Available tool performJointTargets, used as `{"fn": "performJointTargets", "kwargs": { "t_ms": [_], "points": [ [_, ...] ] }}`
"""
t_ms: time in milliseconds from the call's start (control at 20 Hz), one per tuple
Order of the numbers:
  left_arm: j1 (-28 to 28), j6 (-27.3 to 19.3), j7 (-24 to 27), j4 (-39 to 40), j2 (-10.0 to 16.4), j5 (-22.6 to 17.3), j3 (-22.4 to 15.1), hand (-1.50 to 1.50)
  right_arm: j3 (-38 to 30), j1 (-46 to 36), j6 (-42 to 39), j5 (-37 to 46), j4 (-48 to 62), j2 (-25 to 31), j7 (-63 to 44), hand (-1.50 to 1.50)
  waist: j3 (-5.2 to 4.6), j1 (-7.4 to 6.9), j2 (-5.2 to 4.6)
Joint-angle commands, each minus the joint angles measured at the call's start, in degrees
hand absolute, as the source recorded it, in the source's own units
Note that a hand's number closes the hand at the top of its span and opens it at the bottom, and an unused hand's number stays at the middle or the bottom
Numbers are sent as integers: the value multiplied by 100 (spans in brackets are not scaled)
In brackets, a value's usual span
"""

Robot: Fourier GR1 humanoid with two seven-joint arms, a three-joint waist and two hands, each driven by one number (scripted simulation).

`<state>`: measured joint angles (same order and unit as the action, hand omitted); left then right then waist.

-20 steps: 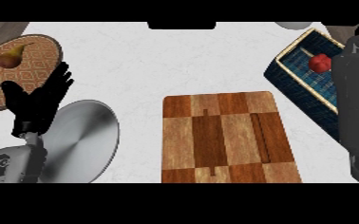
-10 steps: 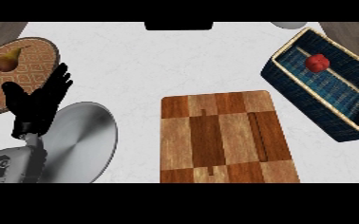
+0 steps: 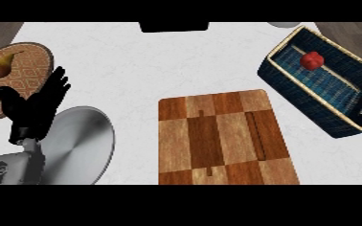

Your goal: Pick the bell pepper from the cutting board and place it in the basket

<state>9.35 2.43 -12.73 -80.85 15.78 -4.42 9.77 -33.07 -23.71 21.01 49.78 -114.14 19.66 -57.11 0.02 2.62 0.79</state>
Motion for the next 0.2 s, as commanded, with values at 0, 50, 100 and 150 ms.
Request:
{"fn": "performJointTargets", "kwargs": {
  "t_ms": [0, 50, 100, 150],
  "points": [
    [-52, -14, 96, 126, 33, -3, 105, 0, -616, 1178, -770, -1379, -1162, -35, 12, -150, 6, 85, 2],
    [75, 67, -63, 18, 111, -20, 68, 0, -848, 1387, -972, -1534, -1414, 117, -49, -150, 3, 12, -14],
    [13, -73, -242, -213, 2, 43, -30, 0, -905, 1790, -1011, -1820, -1614, -81, 164, -150, 9, 16, -3],
    [-175, 40, -29, -187, 10, -28, 28, 0, -1053, 1948, -1231, -2122, -1959, -86, 8, -150, 4, 8, 1]
  ]
}}
